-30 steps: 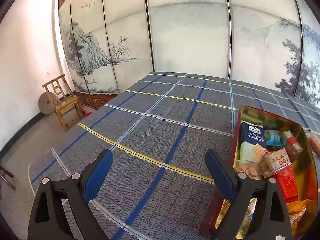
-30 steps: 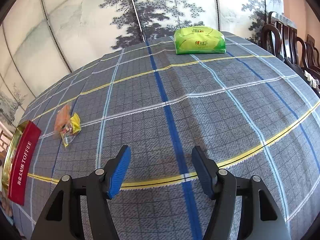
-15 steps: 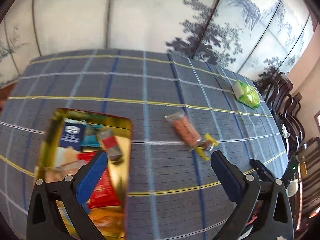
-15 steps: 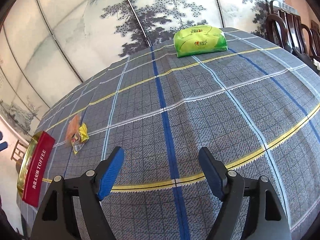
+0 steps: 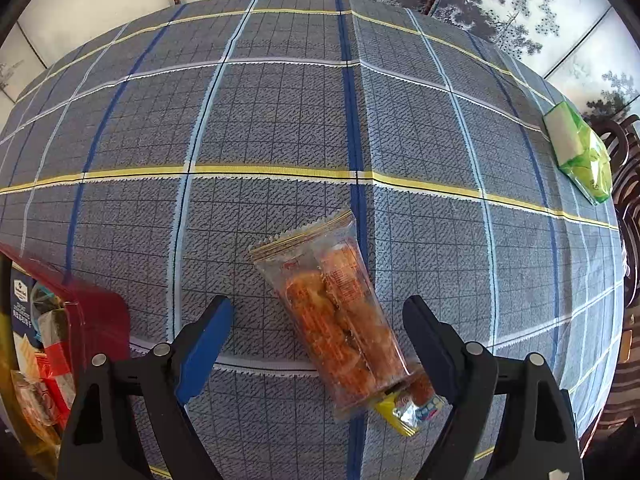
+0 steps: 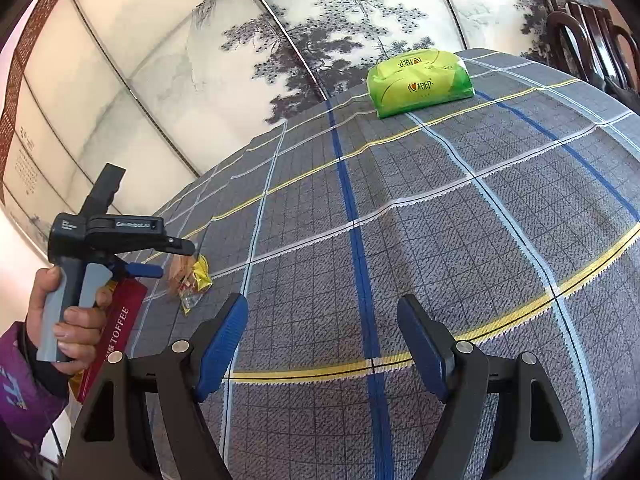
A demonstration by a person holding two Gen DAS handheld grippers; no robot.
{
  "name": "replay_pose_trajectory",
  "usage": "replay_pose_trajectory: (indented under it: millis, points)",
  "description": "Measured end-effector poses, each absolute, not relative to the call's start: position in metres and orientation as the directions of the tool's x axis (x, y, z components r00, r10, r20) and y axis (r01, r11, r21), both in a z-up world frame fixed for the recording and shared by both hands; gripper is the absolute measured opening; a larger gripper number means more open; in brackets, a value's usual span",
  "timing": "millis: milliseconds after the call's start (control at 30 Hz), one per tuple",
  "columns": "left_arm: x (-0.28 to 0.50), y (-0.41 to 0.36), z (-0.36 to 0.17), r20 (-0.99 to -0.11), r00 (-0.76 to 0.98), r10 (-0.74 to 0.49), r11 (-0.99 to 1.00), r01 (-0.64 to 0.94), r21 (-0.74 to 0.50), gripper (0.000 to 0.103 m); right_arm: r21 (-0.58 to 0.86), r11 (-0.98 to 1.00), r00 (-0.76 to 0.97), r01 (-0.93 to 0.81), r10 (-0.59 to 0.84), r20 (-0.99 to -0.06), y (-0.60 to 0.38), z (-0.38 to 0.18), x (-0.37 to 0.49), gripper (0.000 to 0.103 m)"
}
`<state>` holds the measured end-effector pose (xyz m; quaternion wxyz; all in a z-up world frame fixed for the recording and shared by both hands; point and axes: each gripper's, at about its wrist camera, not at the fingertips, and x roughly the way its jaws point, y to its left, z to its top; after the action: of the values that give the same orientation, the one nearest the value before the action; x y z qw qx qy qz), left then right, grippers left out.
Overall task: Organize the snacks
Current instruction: 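Grasp the clear bag of orange snacks with the left gripper, then carry the orange-snack bag toward the tin while the right gripper grasps the yellow-wrapped candy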
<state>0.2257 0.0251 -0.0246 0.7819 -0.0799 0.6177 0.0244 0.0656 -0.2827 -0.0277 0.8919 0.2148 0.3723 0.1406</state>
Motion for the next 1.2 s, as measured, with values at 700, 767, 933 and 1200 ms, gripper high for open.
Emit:
replay_pose_trajectory:
  millis: [700, 767, 933, 1200]
  points:
    - [0.047, 0.047, 0.040, -0.889, 0.444, -0.111, 0.988, -0.045, -0.146, 0.032, 0.529, 0.828, 0.571, -0.187, 0.530, -0.627, -0.227, -0.021, 0.072, 0.078]
    - [0.030, 0.052, 0.049, -0.882, 0.456, -0.122, 0.986, -0.047, -0.161, 0.032, 0.506, 0.834, 0.573, -0.220, 0.530, -0.625, -0.196, -0.014, 0.077, 0.078]
    - [0.001, 0.082, 0.070, -0.857, 0.503, -0.112, 0.984, -0.065, -0.168, 0.032, 0.476, 0.856, 0.561, -0.200, 0.498, -0.661, -0.139, -0.016, 0.111, 0.078]
    - [-0.019, 0.134, 0.078, -0.841, 0.535, -0.082, 0.974, -0.134, -0.181, 0.032, 0.326, 0.919, 0.576, -0.221, 0.392, -0.717, -0.092, -0.023, 0.130, 0.025]
